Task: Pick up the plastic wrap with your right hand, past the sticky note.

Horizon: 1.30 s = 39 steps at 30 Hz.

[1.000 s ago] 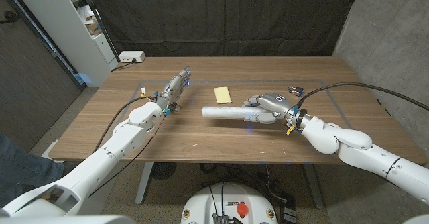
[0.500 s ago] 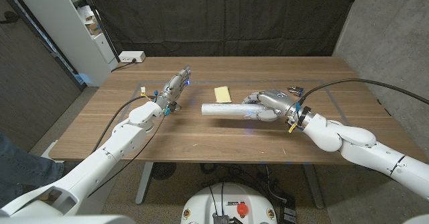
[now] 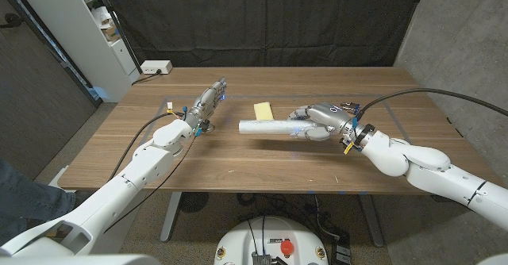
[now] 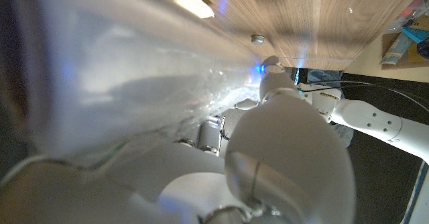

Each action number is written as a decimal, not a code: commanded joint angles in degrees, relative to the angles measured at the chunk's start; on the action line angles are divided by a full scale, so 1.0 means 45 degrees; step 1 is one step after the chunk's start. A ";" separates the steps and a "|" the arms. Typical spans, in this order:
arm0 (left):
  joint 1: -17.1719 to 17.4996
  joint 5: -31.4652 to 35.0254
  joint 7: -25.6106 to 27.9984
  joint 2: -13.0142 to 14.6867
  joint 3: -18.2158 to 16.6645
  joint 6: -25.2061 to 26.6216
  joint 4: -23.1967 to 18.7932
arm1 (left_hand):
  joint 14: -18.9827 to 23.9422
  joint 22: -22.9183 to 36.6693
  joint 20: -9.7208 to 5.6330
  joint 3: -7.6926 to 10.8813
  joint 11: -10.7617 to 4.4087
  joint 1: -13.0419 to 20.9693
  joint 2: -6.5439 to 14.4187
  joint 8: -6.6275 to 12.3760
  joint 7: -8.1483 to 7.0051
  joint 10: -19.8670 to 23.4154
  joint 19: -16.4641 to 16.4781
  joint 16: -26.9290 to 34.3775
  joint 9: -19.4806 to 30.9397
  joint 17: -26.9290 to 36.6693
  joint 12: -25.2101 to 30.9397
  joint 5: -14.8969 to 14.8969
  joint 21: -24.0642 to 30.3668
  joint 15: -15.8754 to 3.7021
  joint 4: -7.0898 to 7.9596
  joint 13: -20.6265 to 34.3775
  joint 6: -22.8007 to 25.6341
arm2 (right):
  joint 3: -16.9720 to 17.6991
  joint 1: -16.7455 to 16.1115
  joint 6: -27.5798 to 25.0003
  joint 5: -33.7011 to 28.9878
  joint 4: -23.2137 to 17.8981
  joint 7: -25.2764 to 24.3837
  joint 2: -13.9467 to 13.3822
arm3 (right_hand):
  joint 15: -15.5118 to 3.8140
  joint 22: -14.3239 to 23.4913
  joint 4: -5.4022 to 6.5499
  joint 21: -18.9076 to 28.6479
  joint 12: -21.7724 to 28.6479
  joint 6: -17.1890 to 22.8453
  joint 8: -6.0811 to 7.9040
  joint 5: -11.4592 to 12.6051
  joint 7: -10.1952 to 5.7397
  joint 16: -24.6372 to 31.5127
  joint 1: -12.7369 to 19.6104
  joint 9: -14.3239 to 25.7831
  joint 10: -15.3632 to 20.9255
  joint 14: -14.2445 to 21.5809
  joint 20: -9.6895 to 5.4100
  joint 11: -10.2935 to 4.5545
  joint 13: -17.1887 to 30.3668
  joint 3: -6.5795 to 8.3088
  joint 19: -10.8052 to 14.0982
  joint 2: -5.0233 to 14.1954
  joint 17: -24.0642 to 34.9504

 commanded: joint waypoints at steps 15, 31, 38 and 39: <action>-0.0139 -0.0014 -0.0113 -0.0068 0.0017 -0.0112 0.0163 | -0.0162 0.0061 0.0030 -0.0003 -0.0018 0.0023 0.0157 0.0041 0.0038 -0.0109 -0.1256 0.0033 0.0057 0.0046 0.0070 -0.0049 0.0048 0.0018 -0.0125 0.0017 0.0083 | 0.0764 -0.0290 -0.0116 0.1037 -0.0688 -0.0026 -0.0326 | -0.0937 0.0053 0.0027 0.0013 0.0565 0.1226 0.1173 0.0105 -0.0982 -0.0257 0.1275 0.1017 0.0337 0.0200 0.0087 -0.0174 -0.0062 -0.0109 0.0075 0.1327 0.0197; -0.0286 -0.0064 -0.0310 -0.0086 0.0021 -0.0167 0.0412 | -0.0133 0.0061 0.0033 -0.0017 -0.0052 0.0007 0.0174 0.0041 0.0039 -0.0061 -0.1244 0.0048 0.0056 0.0046 0.0091 -0.0051 0.0062 0.0016 -0.0162 0.0017 0.0095 | 0.0815 -0.0275 -0.0194 0.1276 -0.0696 -0.0027 -0.0126 | -0.0969 0.0056 0.0027 0.0030 0.0736 0.1384 0.1259 0.0104 -0.0955 -0.0355 0.1272 0.0989 0.0436 0.0369 0.0101 -0.0197 -0.0141 -0.0176 0.0133 0.1349 0.0341; -0.0317 -0.0089 -0.0357 -0.0059 0.0023 -0.0104 0.0490 | -0.0132 0.0061 0.0033 -0.0019 -0.0039 0.0004 0.0179 0.0043 0.0050 -0.0058 -0.1245 0.0048 0.0055 0.0046 0.0092 -0.0052 0.0063 0.0008 -0.0170 0.0017 0.0104 | 0.0750 -0.0174 -0.0197 0.1260 -0.0609 -0.0038 0.0017 | -0.0987 0.0058 0.0021 0.0033 0.0805 0.1455 0.1311 0.0101 -0.0924 -0.0372 0.1291 0.0998 0.0466 0.0431 0.0087 -0.0233 -0.0171 -0.0206 0.0146 0.1373 0.0435; -0.0336 -0.0087 -0.0345 -0.0081 0.0031 -0.0096 0.0532 | -0.0131 0.0061 0.0028 -0.0020 -0.0045 0.0004 0.0180 0.0043 0.0048 -0.0060 -0.1244 0.0049 0.0055 0.0046 0.0092 -0.0052 0.0063 0.0004 -0.0172 0.0017 0.0105 | 0.0736 -0.0157 -0.0205 0.1275 -0.0597 -0.0018 0.0039 | -0.0981 0.0058 0.0014 0.0034 0.0824 0.1466 0.1327 0.0102 -0.0937 -0.0375 0.1307 0.1012 0.0489 0.0443 0.0084 -0.0231 -0.0177 -0.0206 0.0148 0.1383 0.0453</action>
